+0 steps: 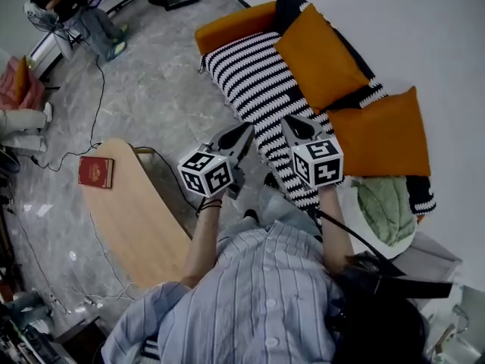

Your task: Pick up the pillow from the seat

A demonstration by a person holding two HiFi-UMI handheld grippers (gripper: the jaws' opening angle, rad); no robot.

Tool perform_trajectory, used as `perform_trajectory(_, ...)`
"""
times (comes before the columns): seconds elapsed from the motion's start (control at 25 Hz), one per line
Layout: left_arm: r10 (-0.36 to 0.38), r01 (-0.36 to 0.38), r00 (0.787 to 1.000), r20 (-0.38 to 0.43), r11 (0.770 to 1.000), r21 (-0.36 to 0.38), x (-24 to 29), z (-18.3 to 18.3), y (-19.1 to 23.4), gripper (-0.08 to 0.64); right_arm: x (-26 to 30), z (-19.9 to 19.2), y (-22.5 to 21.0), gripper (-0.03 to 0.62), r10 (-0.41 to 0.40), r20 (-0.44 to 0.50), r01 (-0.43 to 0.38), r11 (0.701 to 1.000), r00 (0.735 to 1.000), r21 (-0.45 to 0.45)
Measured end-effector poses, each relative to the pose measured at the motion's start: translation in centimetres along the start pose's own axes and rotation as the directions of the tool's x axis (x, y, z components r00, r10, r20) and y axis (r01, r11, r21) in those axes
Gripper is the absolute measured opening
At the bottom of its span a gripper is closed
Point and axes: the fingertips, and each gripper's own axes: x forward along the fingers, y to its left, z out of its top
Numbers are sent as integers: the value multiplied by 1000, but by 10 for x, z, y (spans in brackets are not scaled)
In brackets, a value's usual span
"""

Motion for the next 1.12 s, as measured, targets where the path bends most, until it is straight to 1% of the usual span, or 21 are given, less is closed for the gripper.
perform_trajectory(0.16, 15, -15, 1000, 5, 1000, -6, 42, 15, 16, 11, 25, 18, -35, 35, 4, -11, -5, 999, 1000, -53)
perform_trajectory(0.52, 29, -29, 999, -31, 999, 14, 114, 28, 26, 11, 60, 42, -99, 35, 30, -3, -30, 999, 1000, -34)
perform_trajectory(0.68, 38, -38, 999, -26, 999, 19, 135, 33, 28, 11, 69, 50, -119, 35, 41, 9, -41, 998, 999, -42)
perform_trajectory(0.88, 40, -40, 999, -33, 999, 16, 158, 31, 26, 11, 72, 52, -139, 35, 45, 7, -45, 998, 999, -42)
perform_trajectory(1.0, 32, -32, 998, -44, 999, 14, 167, 30, 22, 11, 71, 54, -149, 35, 42, 14, -42, 999, 999, -28)
perform_trajectory(1.12, 28, -26, 997, -72, 999, 28, 175, 25, 20, 11, 73, 57, -159, 37, 35, 28, -35, 999, 999, 0)
